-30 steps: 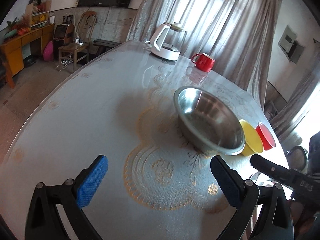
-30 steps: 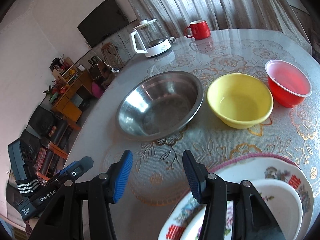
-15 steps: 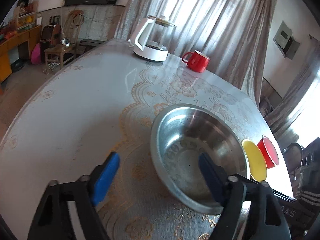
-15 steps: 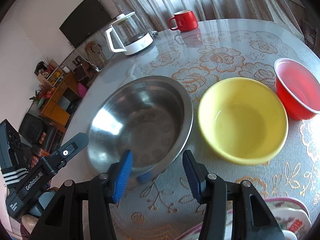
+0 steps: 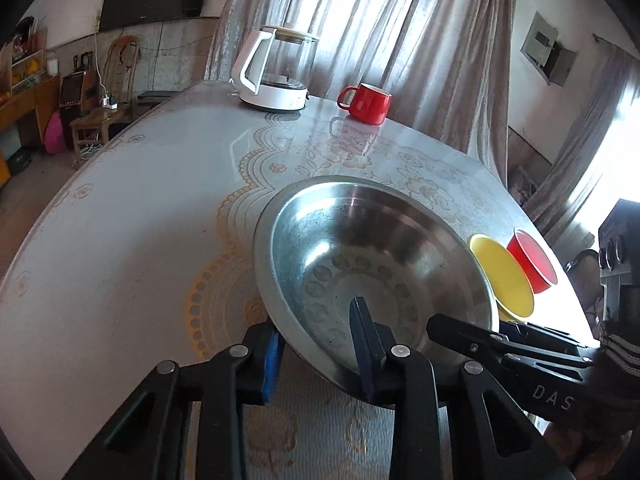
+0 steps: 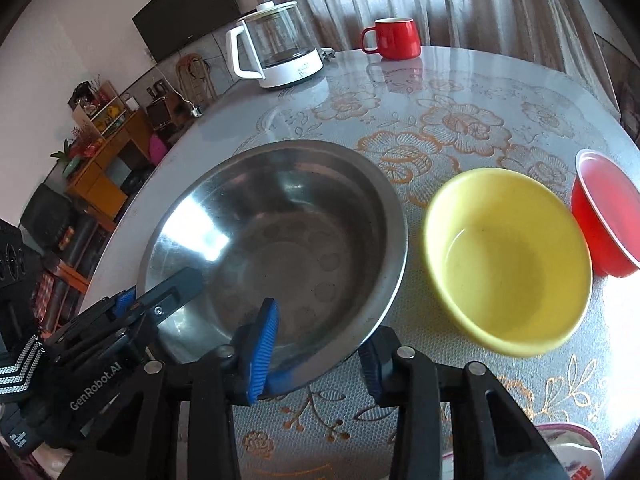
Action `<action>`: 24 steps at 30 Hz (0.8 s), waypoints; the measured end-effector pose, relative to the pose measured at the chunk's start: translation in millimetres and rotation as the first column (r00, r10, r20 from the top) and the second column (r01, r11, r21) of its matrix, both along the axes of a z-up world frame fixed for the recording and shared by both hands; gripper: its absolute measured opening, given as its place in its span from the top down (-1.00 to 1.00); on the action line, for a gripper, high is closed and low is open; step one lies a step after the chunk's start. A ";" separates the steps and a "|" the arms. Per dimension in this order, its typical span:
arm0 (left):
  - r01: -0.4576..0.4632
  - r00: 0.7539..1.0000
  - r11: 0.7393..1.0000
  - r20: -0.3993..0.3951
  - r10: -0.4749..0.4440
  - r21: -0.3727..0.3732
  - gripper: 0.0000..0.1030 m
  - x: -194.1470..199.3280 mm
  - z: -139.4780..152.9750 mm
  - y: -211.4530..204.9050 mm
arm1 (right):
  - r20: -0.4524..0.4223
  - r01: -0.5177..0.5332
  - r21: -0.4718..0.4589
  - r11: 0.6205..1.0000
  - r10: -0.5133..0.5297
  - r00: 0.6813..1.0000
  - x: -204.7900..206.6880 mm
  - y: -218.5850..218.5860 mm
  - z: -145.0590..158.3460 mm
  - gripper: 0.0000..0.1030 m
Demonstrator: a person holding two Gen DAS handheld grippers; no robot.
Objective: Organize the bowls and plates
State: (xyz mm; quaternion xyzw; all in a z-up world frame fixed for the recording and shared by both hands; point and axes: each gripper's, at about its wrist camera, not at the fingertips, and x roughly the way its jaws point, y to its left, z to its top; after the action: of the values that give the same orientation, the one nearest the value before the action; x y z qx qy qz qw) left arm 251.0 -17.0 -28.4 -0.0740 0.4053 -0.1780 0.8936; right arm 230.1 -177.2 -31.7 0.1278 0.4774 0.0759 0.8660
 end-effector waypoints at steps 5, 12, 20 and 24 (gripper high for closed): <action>-0.028 0.999 1.000 0.021 0.028 -0.005 0.38 -31.7 7.1 18.0 | 0.007 -0.037 0.007 0.999 0.037 0.999 -17.0 12.6 4.1 0.26; -0.065 0.997 0.998 0.044 0.065 -0.012 0.31 -87.2 15.4 43.0 | 0.024 -0.105 0.039 0.994 0.104 0.994 -54.3 36.7 13.0 0.26; -0.102 0.995 0.993 0.003 0.102 -0.062 0.22 -143.4 11.4 76.5 | 0.023 -0.181 0.083 0.980 0.179 0.984 -99.8 59.8 15.7 0.26; -0.118 0.993 0.991 -0.003 0.118 -0.058 0.22 -159.4 10.6 84.1 | 0.031 -0.222 0.090 0.971 0.220 0.975 -116.4 72.9 15.6 0.26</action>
State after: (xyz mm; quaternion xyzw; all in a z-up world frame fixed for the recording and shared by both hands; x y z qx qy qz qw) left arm 91.6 67.1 -17.8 -0.1238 0.3949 -0.1367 0.9000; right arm 113.7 -104.3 -16.1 0.1132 0.4757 0.1954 0.8501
